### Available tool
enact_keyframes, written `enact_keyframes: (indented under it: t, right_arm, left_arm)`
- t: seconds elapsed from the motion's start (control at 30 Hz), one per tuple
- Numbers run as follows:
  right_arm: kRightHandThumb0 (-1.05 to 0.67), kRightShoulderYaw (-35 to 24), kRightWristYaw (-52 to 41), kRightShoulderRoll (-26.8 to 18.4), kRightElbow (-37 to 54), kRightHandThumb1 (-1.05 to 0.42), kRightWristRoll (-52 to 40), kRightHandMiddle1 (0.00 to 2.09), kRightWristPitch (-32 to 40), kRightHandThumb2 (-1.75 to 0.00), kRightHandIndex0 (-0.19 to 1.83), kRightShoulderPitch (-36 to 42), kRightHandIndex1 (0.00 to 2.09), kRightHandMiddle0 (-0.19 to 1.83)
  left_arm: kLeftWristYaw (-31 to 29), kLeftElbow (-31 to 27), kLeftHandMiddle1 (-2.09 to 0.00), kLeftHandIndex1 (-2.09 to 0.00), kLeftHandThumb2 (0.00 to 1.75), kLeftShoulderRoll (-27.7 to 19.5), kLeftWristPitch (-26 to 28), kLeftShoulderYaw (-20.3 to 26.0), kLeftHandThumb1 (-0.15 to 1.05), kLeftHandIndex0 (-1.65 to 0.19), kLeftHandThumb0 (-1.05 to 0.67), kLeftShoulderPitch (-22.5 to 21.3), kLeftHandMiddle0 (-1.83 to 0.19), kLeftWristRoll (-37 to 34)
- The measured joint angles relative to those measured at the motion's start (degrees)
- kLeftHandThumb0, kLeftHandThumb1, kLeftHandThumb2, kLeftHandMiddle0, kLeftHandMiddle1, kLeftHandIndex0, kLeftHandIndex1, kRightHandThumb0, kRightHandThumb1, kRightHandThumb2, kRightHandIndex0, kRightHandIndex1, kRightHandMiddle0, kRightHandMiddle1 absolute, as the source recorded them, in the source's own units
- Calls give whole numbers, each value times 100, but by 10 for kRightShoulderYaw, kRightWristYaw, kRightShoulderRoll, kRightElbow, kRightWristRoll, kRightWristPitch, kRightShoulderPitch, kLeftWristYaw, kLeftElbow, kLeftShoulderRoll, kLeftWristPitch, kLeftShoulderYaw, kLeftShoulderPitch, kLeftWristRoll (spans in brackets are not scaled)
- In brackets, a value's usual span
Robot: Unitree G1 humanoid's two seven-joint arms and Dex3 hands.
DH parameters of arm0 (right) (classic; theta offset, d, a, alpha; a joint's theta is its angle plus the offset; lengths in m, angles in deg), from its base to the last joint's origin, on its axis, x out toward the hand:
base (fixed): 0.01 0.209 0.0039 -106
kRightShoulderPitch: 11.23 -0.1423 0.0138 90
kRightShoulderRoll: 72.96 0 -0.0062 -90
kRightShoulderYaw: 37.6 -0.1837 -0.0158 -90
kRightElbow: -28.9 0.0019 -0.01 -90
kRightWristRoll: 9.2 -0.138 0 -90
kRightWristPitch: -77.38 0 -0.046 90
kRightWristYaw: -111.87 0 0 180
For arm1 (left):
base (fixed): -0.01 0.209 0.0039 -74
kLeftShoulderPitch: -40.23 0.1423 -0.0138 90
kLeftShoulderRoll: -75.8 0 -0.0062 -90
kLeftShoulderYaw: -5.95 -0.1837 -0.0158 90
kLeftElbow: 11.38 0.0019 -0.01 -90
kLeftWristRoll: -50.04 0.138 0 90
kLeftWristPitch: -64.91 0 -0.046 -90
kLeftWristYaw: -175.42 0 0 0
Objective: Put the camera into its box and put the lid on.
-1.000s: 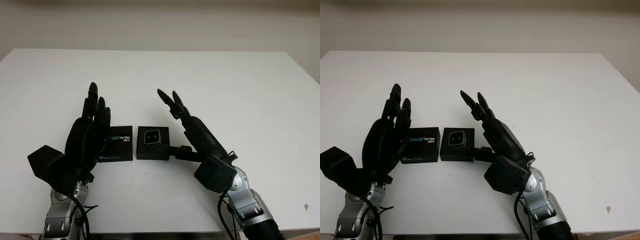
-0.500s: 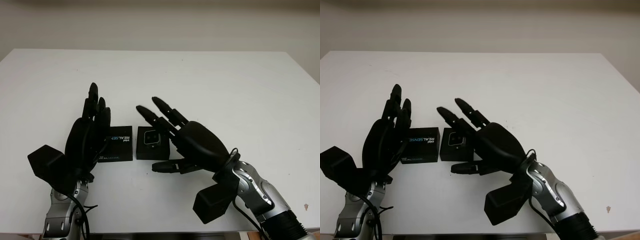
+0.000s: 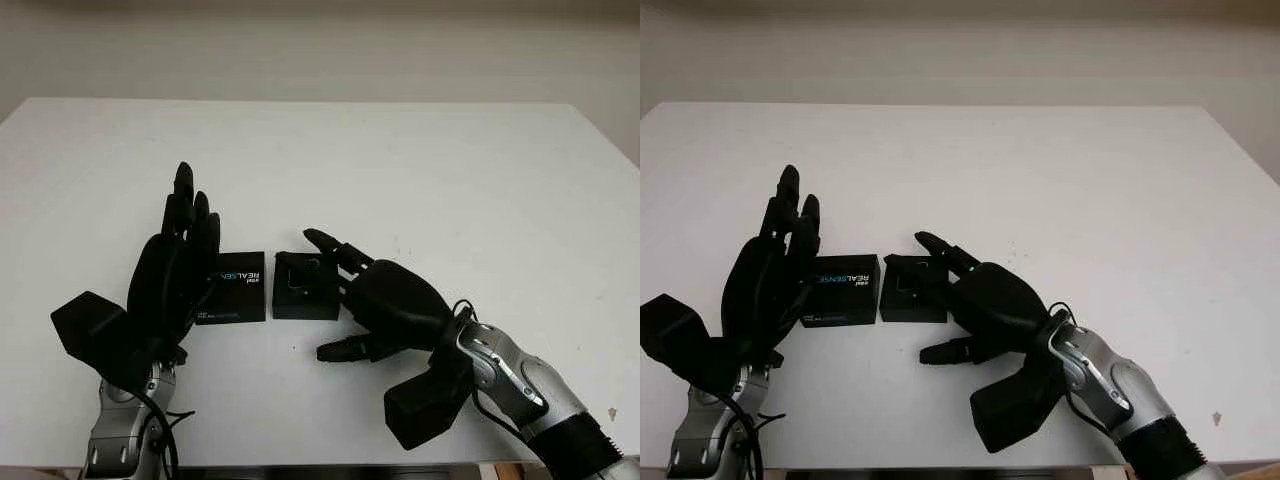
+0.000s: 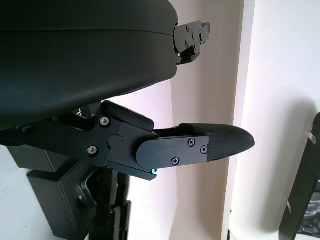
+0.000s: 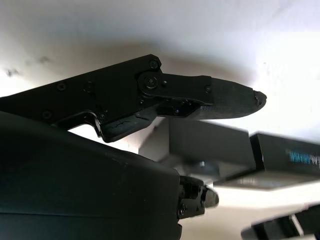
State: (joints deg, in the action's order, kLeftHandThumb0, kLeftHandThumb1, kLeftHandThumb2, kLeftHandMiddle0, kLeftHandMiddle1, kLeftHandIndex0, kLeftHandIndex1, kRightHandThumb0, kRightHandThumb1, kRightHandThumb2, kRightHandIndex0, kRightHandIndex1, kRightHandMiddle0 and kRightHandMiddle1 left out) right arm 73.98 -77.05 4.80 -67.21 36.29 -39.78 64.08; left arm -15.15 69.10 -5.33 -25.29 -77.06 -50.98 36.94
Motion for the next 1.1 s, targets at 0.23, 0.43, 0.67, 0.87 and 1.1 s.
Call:
enact_keyframes:
  t: [0.23,0.43,0.67,0.87,1.1]
  right_arm:
    - [-84,6,-65,-7,45,-105,-2,4,36,-46,-15,11,4,-10]
    - [-84,13,-78,-9,58,-105,10,5,54,-46,-18,11,3,-9]
    - [-82,16,-41,-3,54,-105,12,4,63,-45,-19,19,1,-12]
    - [-81,8,25,11,42,-105,18,1,84,-54,-19,20,0,-19]
    - [-80,5,54,20,38,-105,23,3,106,-55,-19,19,0,-16]
  left_arm:
    - [-2,-1,0,0,51,0,0,0,105,19,-72,0,19,0]
    - [-3,-1,0,0,50,-6,0,2,105,19,-72,0,19,0]
    - [0,-2,0,0,49,-8,0,5,105,19,-73,0,19,4]
    - [-2,-2,0,0,49,-12,0,7,105,19,-73,0,19,4]
    - [-2,-2,0,0,48,-12,-1,7,105,19,-73,0,19,3]
